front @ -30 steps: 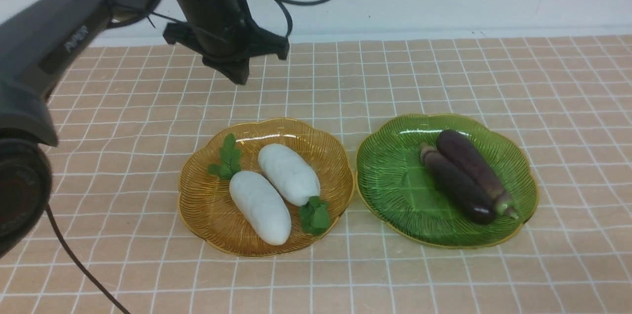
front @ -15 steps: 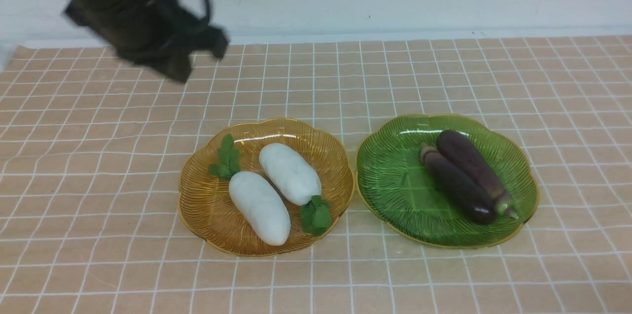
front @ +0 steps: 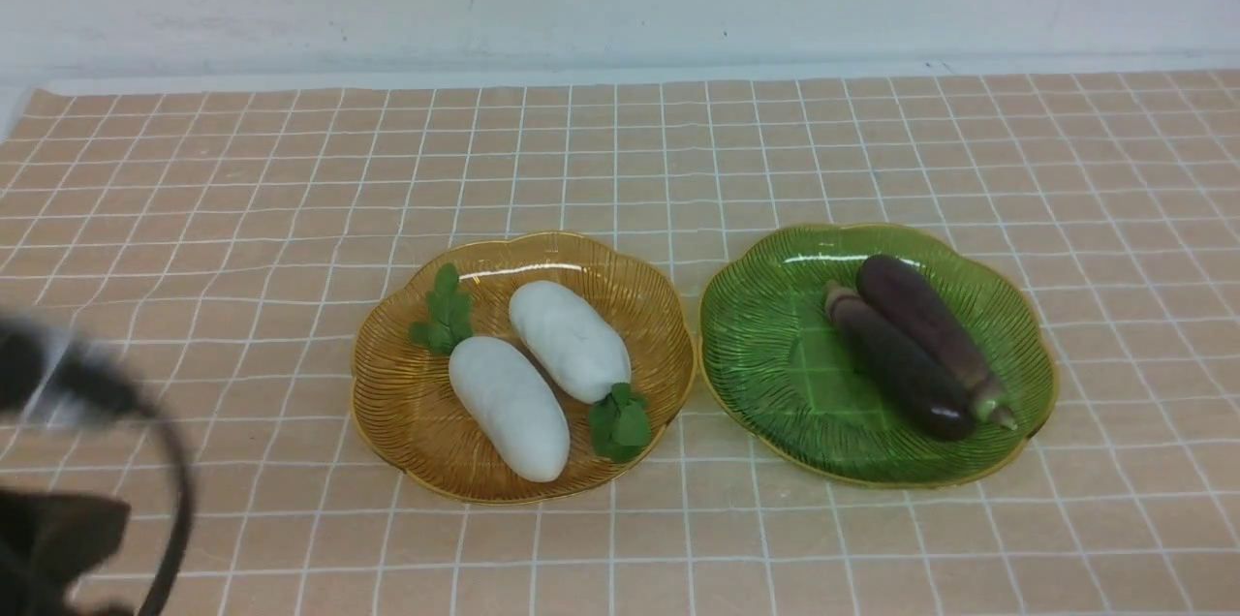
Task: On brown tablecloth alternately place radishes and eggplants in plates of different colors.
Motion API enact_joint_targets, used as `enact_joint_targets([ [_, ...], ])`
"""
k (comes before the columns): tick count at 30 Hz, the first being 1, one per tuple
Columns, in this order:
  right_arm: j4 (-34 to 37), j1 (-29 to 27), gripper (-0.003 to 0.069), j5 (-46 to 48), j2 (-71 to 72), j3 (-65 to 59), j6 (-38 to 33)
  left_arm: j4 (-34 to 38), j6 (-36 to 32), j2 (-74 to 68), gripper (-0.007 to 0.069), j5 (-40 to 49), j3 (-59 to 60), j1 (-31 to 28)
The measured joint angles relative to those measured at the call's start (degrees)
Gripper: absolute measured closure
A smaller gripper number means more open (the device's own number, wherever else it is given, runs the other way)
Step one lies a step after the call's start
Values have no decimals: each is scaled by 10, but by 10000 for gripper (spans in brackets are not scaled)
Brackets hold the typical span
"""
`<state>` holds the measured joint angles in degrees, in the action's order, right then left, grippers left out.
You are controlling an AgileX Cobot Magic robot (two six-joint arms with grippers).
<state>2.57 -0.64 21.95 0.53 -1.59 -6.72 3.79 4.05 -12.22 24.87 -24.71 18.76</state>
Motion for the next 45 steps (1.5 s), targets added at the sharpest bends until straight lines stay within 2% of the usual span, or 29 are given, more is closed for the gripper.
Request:
enact_joint_targets([
  [9,0,0,674,0,0,0,0,-1,-1,4,634,0,0,0],
  [15,0,0,674,0,0,0,0,-8,-26,4,634,-21,24,-2],
  [23,0,0,674,0,0,0,0,8,-107,11,634,-68,104,-67],
  [26,0,0,674,0,0,0,0,22,-123,42,634,-78,147,-111],
  [30,0,0,674,0,0,0,0,25,-124,79,634,-78,182,-136],
  [45,0,0,674,0,0,0,0,18,-122,129,634,-62,263,-142],
])
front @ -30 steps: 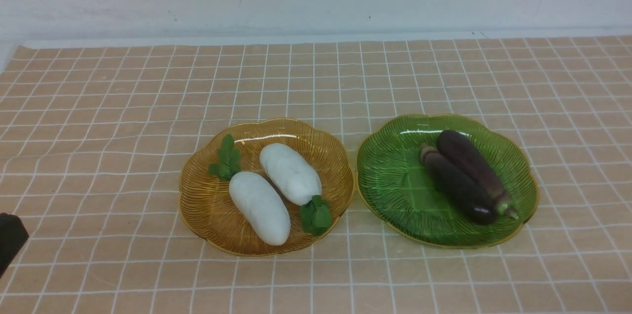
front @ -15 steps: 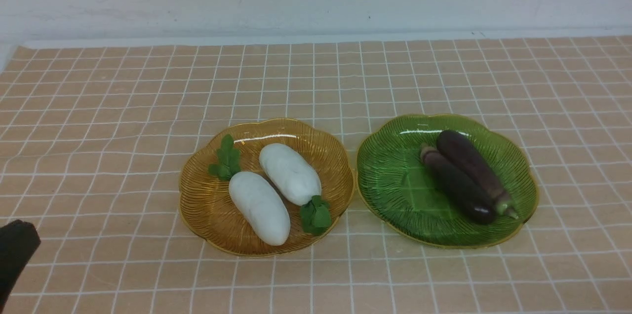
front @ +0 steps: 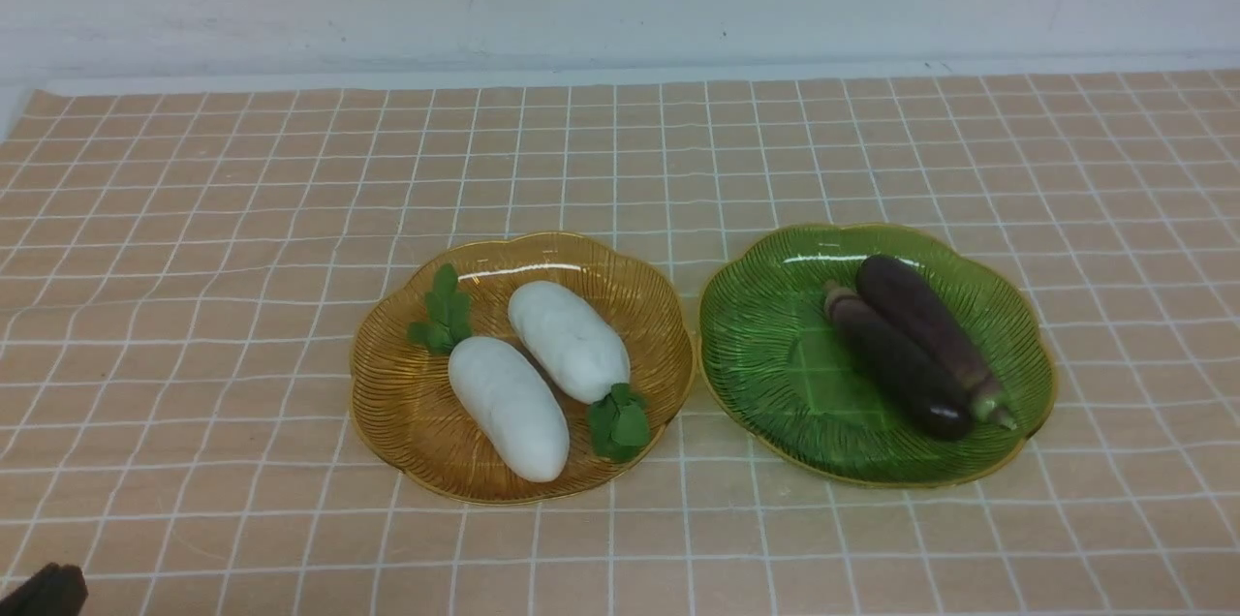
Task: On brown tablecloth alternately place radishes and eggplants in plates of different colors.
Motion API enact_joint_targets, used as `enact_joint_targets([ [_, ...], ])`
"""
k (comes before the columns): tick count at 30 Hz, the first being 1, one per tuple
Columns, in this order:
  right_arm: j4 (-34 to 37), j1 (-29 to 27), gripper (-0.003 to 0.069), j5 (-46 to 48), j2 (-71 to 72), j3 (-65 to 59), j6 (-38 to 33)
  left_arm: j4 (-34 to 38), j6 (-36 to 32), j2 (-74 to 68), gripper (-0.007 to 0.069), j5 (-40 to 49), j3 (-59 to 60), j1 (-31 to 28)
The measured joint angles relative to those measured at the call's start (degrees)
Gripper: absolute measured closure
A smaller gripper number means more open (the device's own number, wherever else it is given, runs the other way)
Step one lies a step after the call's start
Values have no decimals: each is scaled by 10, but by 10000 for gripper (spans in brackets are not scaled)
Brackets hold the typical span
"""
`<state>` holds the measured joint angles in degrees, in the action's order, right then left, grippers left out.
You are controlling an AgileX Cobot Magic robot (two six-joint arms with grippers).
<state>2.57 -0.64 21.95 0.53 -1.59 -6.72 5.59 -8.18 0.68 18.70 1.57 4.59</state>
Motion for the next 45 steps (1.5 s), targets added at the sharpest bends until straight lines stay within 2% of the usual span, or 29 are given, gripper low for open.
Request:
enact_joint_targets([
  [8,0,0,674,0,0,0,0,-5,0,0,634,31,0,6],
  [45,0,0,674,0,0,0,0,-5,0,0,634,31,0,8],
])
